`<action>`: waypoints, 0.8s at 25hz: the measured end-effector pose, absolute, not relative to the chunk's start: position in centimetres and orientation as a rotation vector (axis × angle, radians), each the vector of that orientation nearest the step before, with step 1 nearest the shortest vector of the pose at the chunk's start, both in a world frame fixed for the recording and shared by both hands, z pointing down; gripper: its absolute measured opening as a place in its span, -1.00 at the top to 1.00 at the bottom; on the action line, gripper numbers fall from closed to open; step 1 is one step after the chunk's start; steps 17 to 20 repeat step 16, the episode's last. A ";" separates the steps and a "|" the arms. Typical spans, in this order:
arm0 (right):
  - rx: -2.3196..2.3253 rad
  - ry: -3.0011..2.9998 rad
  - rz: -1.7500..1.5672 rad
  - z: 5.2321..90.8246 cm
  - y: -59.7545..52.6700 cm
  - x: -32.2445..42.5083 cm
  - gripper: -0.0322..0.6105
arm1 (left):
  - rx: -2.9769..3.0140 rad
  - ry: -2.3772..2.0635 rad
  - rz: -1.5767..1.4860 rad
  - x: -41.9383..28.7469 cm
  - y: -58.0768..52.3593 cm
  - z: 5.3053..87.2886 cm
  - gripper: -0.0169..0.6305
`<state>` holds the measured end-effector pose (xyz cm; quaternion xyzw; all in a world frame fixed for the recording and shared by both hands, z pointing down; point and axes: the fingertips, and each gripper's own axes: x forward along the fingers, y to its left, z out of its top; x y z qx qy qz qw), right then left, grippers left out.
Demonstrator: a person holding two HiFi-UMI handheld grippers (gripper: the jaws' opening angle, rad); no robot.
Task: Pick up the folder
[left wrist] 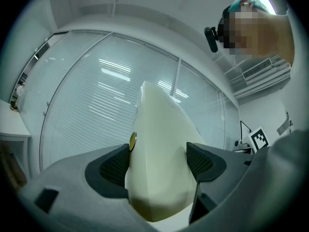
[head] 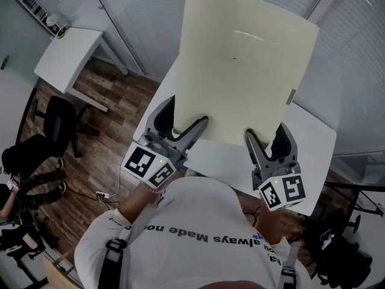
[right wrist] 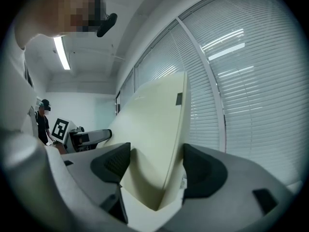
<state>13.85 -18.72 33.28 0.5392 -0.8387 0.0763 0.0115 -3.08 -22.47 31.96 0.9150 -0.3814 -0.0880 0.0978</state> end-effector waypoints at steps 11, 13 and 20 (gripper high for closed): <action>1.695 -2.614 0.226 32.8 -17.7 14.3 -0.13 | 2.711 -1.121 -0.273 -2.7 -21.5 31.6 -0.13; 1.698 -2.614 0.223 32.7 -17.3 14.2 -0.13 | 2.711 -1.121 -0.276 -2.7 -21.2 31.5 -0.13; 1.699 -2.615 0.221 32.5 -17.1 13.9 -0.13 | 2.709 -1.122 -0.280 -3.1 -20.9 31.3 -0.13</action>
